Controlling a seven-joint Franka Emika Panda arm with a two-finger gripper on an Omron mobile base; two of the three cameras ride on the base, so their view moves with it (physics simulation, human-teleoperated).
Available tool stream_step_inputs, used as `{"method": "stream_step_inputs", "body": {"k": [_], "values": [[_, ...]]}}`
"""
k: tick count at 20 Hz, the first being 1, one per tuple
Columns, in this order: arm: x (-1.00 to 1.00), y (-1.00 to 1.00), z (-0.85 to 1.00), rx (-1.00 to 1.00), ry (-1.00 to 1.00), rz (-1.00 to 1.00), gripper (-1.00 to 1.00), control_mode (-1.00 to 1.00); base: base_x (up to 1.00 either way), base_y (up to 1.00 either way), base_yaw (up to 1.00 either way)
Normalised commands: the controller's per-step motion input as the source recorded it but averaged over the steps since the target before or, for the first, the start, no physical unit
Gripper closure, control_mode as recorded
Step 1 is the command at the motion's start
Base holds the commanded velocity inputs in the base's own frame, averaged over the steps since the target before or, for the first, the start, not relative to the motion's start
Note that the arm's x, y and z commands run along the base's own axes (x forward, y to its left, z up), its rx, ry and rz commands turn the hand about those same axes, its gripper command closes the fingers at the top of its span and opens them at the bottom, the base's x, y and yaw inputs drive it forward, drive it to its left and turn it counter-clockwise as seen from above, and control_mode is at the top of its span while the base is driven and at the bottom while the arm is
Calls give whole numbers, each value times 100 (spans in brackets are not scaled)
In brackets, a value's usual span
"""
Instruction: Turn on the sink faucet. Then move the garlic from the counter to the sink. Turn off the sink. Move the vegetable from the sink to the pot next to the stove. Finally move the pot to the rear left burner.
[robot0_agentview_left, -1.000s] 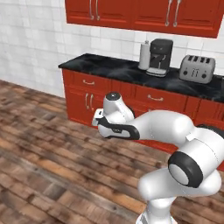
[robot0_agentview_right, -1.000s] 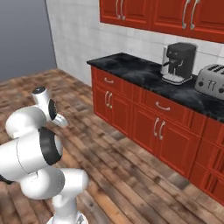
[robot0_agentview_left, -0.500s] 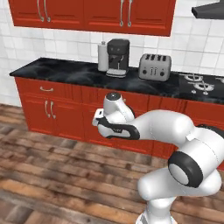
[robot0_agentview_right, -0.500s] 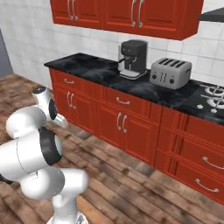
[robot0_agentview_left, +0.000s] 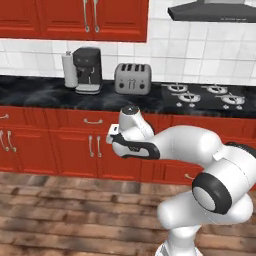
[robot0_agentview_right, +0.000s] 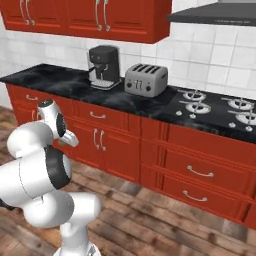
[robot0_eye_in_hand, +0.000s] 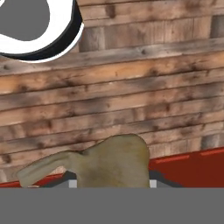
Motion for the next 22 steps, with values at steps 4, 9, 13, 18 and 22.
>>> {"method": "stream_step_inputs", "body": {"k": [4, 9, 13, 18, 22], "values": [[0, 0, 0, 0, 0, 0, 100, 100, 31, -59, -33], [0, 0, 0, 0, 0, 0, 100, 100, 34, -59, -32], [0, 0, 0, 0, 0, 0, 100, 100, 39, -63, -28], [0, 0, 0, 0, 0, 0, 100, 100, 37, -70, -20], [0, 0, 0, 0, 0, 0, 100, 100, 39, -74, -15]]}}
